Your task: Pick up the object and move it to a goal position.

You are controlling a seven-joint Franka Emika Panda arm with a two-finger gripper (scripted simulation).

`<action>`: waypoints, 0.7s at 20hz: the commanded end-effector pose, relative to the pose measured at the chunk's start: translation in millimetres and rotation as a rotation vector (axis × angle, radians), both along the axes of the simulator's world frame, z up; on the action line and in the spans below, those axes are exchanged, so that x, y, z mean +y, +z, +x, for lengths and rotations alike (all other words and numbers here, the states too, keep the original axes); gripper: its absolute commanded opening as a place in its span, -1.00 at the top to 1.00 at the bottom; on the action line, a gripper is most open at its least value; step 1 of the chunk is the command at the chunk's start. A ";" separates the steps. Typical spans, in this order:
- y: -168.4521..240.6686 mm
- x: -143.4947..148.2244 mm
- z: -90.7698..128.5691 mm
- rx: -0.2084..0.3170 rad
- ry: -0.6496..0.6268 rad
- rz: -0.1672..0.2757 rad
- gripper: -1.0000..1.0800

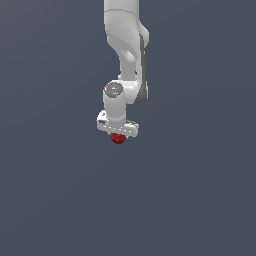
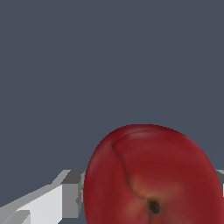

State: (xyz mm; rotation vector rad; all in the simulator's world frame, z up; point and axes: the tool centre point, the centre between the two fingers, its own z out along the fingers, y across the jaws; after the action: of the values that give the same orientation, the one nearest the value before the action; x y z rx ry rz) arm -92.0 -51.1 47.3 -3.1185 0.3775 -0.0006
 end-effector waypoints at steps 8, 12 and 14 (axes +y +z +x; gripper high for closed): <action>0.9 0.4 0.5 0.000 0.000 0.000 1.00; 9.1 3.6 3.2 0.000 0.000 0.000 1.00; 16.1 6.3 5.6 0.000 0.000 0.000 1.00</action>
State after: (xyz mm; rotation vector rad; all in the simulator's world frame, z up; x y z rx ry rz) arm -89.2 -46.8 57.2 -3.1187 0.3782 0.0041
